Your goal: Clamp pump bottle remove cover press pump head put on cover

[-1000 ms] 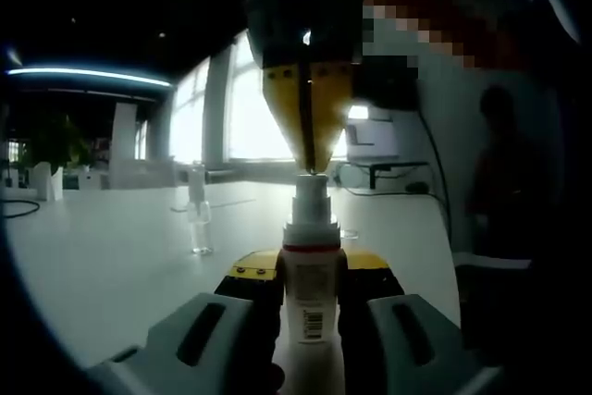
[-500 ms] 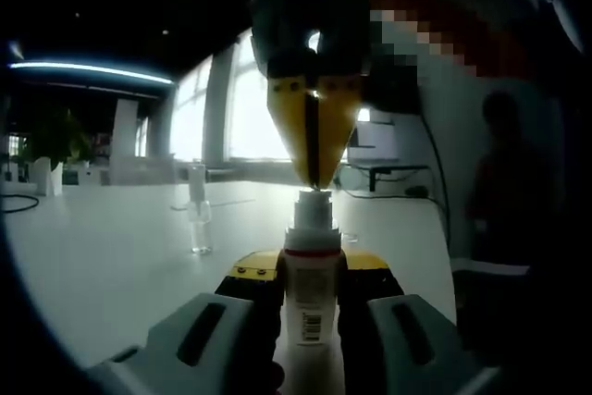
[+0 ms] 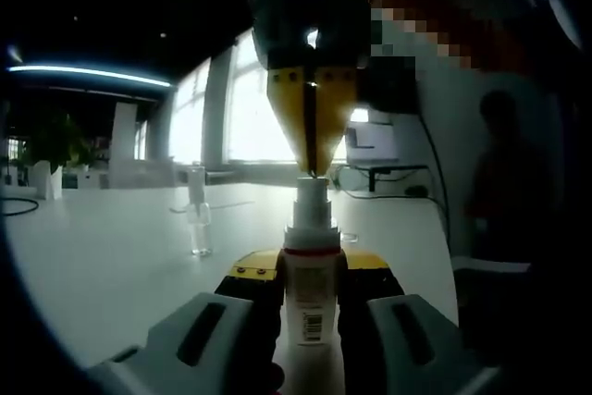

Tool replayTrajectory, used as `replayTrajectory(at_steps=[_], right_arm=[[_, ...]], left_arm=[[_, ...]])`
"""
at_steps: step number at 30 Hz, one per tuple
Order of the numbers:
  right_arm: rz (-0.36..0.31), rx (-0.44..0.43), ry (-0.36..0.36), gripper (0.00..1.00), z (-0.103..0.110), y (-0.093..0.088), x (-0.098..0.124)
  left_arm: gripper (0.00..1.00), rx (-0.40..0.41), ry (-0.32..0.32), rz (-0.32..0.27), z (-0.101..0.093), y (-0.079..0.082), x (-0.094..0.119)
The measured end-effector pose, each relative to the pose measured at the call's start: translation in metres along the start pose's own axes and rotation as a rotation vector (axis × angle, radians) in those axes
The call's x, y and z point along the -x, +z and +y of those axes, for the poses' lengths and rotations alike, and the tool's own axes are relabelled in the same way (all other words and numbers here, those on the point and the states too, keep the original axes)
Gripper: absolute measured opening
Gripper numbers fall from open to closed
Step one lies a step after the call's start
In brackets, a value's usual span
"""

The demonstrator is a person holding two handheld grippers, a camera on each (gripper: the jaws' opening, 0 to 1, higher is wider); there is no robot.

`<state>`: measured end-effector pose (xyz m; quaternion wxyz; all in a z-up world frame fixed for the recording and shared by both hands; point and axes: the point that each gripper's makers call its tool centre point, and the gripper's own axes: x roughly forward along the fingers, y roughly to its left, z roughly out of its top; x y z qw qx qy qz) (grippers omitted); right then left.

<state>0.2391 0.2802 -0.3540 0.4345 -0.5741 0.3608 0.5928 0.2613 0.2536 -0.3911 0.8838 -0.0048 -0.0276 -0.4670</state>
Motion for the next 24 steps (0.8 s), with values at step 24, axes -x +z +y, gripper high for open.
replayTrajectory(at_steps=[24], right_arm=[[0.002, 0.011, 0.005, 0.00, 0.0003, 0.0001, 0.0001]], left_arm=[[0.13, -0.001, 0.001, -0.001, -0.0004, -0.0002, 0.0006]])
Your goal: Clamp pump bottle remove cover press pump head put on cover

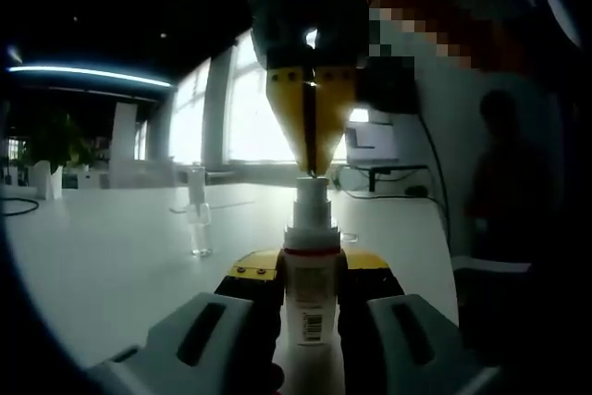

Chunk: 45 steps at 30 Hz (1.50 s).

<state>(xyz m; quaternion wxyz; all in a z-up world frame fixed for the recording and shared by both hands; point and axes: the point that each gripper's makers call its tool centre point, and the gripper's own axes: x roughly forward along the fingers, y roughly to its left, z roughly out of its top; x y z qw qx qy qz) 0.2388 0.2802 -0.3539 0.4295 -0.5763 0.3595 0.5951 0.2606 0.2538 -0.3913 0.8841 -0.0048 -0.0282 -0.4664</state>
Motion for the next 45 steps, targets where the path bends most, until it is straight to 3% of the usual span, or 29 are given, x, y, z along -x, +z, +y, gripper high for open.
replayTrajectory(at_steps=[45], right_arm=[[-0.006, 0.026, -0.012, 0.00, 0.0015, 0.0011, -0.0052]], left_arm=[[0.13, 0.004, 0.001, 0.001, -0.0004, 0.0002, 0.0003]])
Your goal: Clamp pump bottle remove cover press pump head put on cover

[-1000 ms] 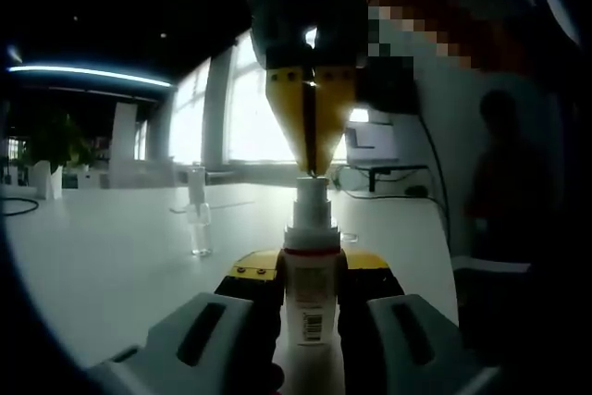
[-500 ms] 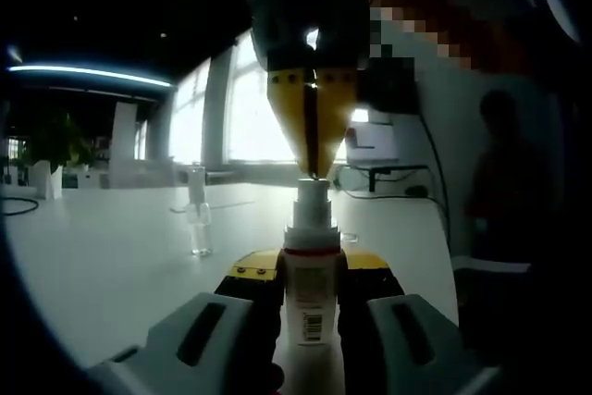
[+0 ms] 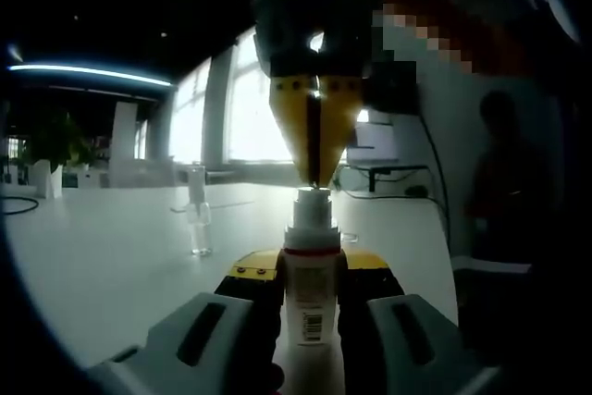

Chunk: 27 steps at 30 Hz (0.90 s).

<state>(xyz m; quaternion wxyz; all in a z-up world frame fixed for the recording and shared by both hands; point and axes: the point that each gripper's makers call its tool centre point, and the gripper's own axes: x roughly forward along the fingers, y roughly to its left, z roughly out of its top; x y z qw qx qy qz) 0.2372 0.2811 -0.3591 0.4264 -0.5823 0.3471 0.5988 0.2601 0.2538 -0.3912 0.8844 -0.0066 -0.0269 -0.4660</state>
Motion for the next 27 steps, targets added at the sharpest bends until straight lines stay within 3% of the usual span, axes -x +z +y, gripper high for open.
replayTrajectory(at_steps=[21, 27], right_arm=[[0.001, -0.038, 0.021, 0.00, -0.0021, -0.0006, 0.0051], [0.008, -0.114, 0.018, 0.00, -0.0033, -0.0014, 0.0050]], left_arm=[[0.13, -0.004, 0.001, -0.001, 0.0006, 0.0003, 0.0001], [0.13, -0.004, 0.001, -0.001, 0.0003, 0.0002, 0.0001]])
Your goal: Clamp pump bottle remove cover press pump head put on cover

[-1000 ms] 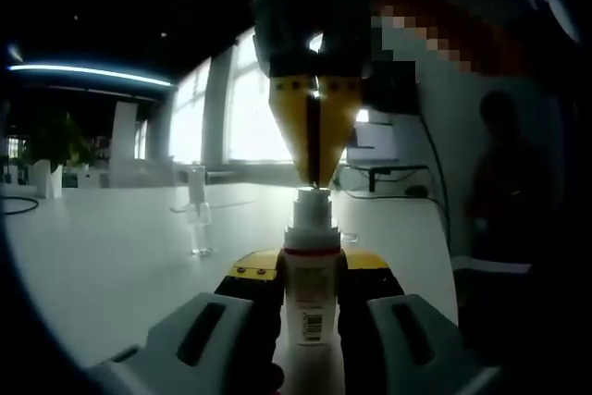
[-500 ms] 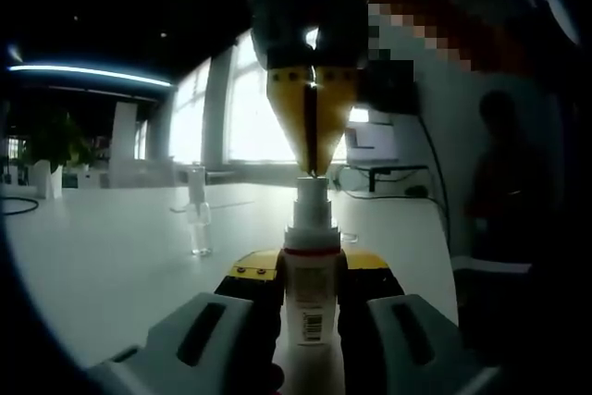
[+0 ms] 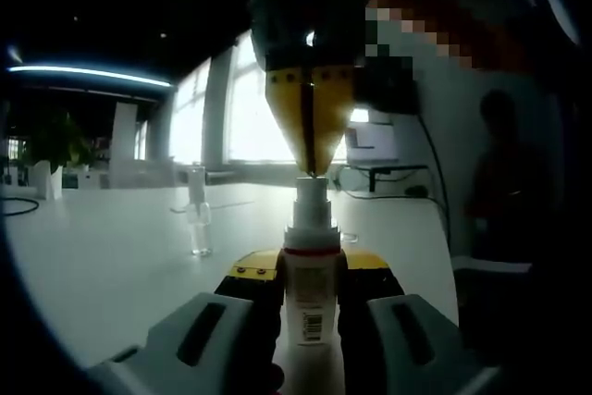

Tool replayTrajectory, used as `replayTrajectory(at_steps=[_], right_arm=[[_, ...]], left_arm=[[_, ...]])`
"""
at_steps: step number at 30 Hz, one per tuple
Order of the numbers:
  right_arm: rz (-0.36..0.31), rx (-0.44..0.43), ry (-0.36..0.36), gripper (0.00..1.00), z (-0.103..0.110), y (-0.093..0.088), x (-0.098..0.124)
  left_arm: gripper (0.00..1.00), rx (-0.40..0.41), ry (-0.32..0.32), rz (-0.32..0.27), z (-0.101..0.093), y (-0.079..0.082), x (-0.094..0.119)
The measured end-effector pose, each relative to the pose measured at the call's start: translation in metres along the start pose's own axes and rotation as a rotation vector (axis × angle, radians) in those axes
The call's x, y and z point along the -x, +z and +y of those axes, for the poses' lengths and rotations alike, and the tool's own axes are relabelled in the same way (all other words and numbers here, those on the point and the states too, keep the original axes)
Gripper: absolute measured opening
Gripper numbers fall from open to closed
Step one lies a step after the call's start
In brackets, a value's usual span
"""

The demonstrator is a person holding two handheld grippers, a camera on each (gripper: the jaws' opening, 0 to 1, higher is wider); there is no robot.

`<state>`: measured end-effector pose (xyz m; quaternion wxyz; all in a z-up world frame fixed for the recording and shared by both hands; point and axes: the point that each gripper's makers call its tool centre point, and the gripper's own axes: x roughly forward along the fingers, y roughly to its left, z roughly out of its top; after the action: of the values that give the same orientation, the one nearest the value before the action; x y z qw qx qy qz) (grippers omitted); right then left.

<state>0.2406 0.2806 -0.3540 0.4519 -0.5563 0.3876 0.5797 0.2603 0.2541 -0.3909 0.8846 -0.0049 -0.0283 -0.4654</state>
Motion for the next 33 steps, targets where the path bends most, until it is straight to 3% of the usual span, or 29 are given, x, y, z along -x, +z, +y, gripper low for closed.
replayTrajectory(at_steps=[7, 12, 16, 22, 33], right_arm=[[-0.006, -0.020, 0.002, 0.00, 0.0004, -0.0006, 0.0000], [-0.010, 0.110, 0.005, 0.00, 0.0016, 0.0009, 0.0000], [-0.006, 0.127, 0.006, 0.00, 0.0024, 0.0009, -0.0002], [-0.004, 0.061, 0.005, 0.00, 0.0007, 0.0002, -0.0001], [0.000, 0.086, 0.007, 0.00, 0.0017, 0.0002, -0.0005]], left_arm=[[0.13, 0.000, 0.000, 0.000, 0.0001, -0.0003, -0.0001], [0.13, -0.001, 0.000, 0.000, -0.0007, -0.0001, -0.0001], [0.13, -0.001, 0.000, 0.000, -0.0011, 0.0001, 0.0000], [0.13, -0.002, 0.000, 0.000, -0.0003, -0.0001, 0.0001], [0.13, -0.002, 0.000, 0.000, 0.0015, -0.0007, 0.0000]])
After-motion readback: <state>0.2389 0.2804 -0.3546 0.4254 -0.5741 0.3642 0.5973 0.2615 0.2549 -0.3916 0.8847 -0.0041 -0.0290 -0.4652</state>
